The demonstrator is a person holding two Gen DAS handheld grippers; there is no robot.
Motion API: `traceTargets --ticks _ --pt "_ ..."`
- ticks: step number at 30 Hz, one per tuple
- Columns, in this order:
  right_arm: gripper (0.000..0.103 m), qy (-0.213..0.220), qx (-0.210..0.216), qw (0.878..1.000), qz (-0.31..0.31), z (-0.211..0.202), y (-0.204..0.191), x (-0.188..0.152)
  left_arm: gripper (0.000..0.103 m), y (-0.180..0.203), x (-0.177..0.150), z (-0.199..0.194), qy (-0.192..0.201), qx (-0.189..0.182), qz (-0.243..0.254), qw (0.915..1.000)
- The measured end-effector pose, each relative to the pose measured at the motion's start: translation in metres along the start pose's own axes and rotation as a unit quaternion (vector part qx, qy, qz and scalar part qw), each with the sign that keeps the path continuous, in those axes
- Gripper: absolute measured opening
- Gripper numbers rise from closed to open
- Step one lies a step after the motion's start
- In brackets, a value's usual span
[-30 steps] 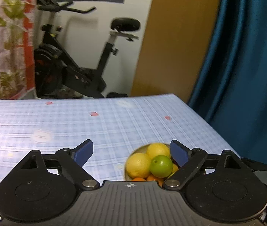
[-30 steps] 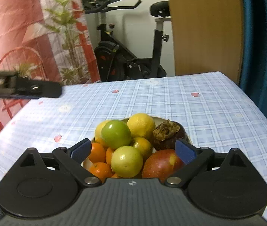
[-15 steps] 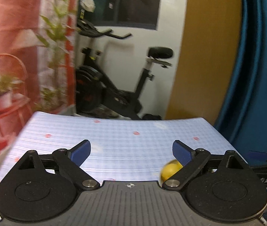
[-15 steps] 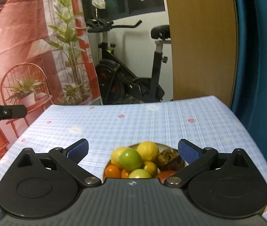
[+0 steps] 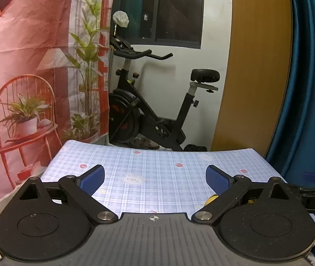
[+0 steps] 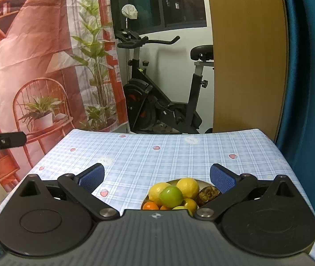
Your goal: Organize fruits
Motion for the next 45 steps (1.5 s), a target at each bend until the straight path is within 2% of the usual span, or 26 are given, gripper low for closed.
traceTargets --ticks 10,45 --pt "0.103 0.002 0.000 1.000 -0.003 -0.0044 -0.0017 -0.0008 0.099 0.0075 -0.0030 -0.0014 0.002 0.012 0.022 0.9997" --pt "0.103 0.003 0.001 1.000 -0.010 -0.0063 -0.0040 0.0010 0.103 0.0034 -0.0048 -0.0012 -0.011 0.023 0.017 0.9995"
Point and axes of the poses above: each gripper's, at about its wrist camera, not at the fingertips, and z roughly the way its jaws point, y to its right, x to its top, the point moved 3 cm from there along z, roughly the way its jaws point, and after that the axes turned 4 degrees about -x, right-handed, at the moved point
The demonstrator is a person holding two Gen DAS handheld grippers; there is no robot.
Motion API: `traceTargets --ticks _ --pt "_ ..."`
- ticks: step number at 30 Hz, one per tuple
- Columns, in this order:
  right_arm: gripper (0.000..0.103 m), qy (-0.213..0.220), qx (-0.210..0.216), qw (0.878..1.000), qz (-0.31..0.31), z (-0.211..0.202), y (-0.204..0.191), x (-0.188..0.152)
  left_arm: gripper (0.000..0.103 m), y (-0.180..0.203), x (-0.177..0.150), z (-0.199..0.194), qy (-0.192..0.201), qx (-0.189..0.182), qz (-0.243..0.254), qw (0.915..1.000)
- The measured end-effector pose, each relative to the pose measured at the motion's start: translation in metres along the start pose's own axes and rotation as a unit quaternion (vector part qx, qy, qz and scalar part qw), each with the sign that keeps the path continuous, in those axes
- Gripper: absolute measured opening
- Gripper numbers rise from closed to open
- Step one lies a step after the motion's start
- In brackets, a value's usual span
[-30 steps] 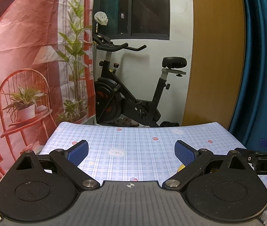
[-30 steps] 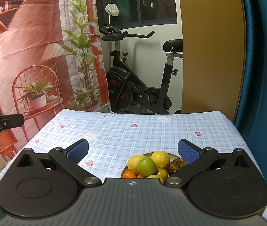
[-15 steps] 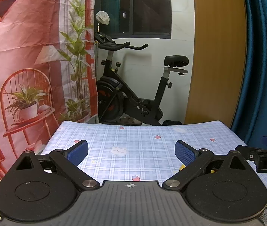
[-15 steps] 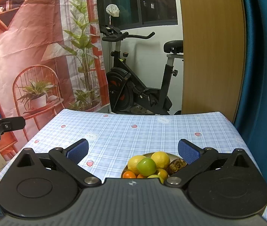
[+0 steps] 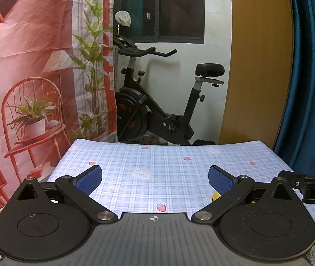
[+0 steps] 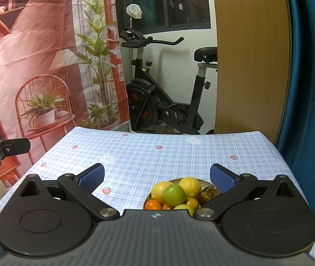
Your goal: Organize fruits
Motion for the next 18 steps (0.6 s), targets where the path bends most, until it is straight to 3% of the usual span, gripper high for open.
traceTargets --ticks 18 --pt "0.103 0.000 0.000 1.000 -0.001 0.0001 -0.0007 -0.0006 0.103 -0.0026 -0.0008 -0.0003 0.001 0.005 -0.011 0.9999"
Point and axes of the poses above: each gripper's, at about its wrist camera, not at the fingertips, and z roughly the way its jaws point, y to its right, x to its top, the point moved 3 cm from there along z, roughly the way its jaws point, and after that the axes turned 4 degrees about -x, right-handed, at the moved point
